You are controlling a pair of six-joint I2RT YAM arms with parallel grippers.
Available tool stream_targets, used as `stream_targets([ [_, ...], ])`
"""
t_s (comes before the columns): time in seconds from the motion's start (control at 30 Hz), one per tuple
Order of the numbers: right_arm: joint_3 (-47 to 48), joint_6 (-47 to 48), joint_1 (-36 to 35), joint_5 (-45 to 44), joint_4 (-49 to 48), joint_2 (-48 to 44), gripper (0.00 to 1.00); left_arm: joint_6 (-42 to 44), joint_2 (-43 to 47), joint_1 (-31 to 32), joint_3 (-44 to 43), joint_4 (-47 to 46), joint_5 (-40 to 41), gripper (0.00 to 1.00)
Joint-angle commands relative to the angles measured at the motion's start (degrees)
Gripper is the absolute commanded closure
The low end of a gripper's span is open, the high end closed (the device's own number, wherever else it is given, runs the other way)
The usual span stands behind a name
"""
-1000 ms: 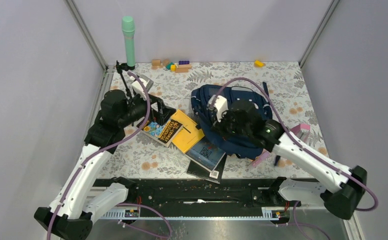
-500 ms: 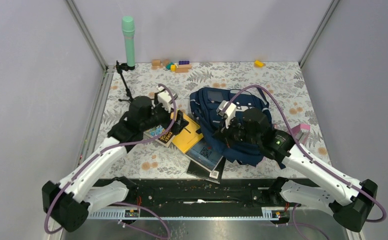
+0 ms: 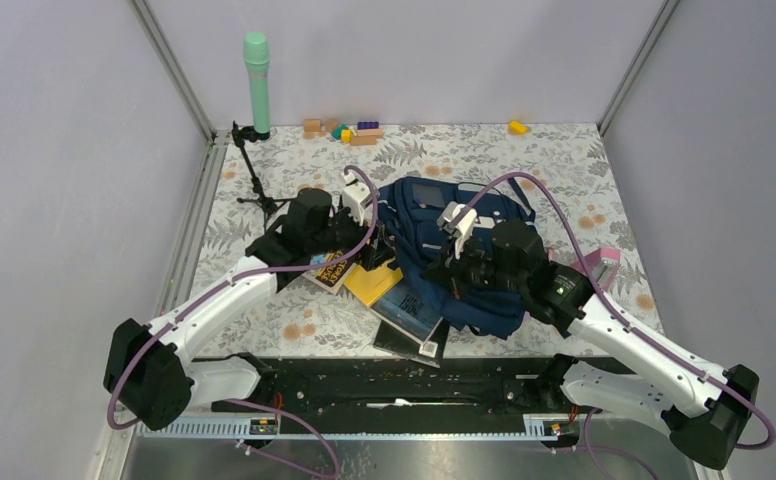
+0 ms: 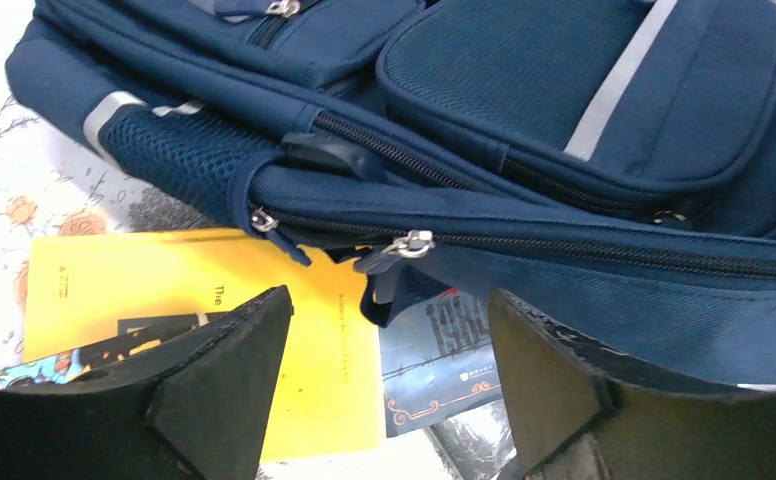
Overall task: Pack the student bag
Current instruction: Unzip the student bag at the center of the board.
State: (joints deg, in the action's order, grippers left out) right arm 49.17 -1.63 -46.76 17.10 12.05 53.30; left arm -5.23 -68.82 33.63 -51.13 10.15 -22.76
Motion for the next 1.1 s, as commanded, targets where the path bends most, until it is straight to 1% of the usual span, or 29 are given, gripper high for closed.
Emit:
stream_targets([
  [0.0, 0.85, -1.13, -0.25, 2.43, -9.82, -1.64, 1.00, -1.31, -1.32, 0.24, -2.77, -3.64, -4.25, 0.27],
  [0.1, 0.81, -1.45, -0.26, 2.93, -10.41, -1.51, 1.00, -1.36, -2.15, 0.27, -3.38, -3.23, -5.73, 0.30],
  [0.2, 0.76, -1.92, -0.26, 3.54, -10.98, -1.58, 1.00, -2.01, -2.06, 0.21, -3.39, -3.64, -6.07, 0.36],
  [0.27, 0.68, -2.05, -0.26, 3.85, -11.24, -1.63, 1.00, -3.13, -2.56, 0.21, -4.14, -3.52, -8.63, 0.39],
  [0.37, 0.71, -2.14, -0.26, 4.05, -11.44, -1.81, 1.00, -3.59, -3.26, 0.21, -4.26, -3.99, -11.09, 0.39],
  [0.43, 0.76, -2.22, -0.26, 4.37, -11.56, -2.10, 1.00, -2.84, -3.69, -0.07, -4.13, -3.41, -10.77, 0.39],
  [0.53, 0.45, -2.47, -0.26, 4.96, -11.53, -2.61, 1.00, -2.41, -4.58, -0.57, -4.96, -1.95, -12.56, 0.39],
  [0.6, 0.11, -2.81, -0.25, 5.72, -13.64, -2.82, 1.00, -2.47, -4.83, -0.78, -5.88, -0.83, -12.88, 0.39],
  [0.7, -0.04, -3.28, -0.21, 6.89, -14.40, -3.09, 1.00, -3.10, -4.56, -1.30, -4.77, -2.50, -13.30, 0.39],
  [0.83, -0.04, -3.47, -0.26, 8.24, -14.53, -3.40, 1.00, -2.50, -6.40, -2.18, -5.96, -0.49, -14.68, 0.39],
  [0.93, -0.20, -3.55, -0.21, 8.84, -14.60, -3.78, 1.00, -2.49, -6.92, -3.28, -5.74, -0.85, -14.59, 0.40],
  [1.03, -0.38, -3.56, -0.25, 9.13, -14.65, -3.99, 1.00, -2.22, -6.75, -4.19, -5.88, -0.27, -14.64, 0.41],
  [1.07, -0.45, -3.62, -0.26, 9.37, -14.64, -3.93, 1.00, -2.35, -6.59, -4.31, -5.64, -0.68, -15.02, 0.44],
])
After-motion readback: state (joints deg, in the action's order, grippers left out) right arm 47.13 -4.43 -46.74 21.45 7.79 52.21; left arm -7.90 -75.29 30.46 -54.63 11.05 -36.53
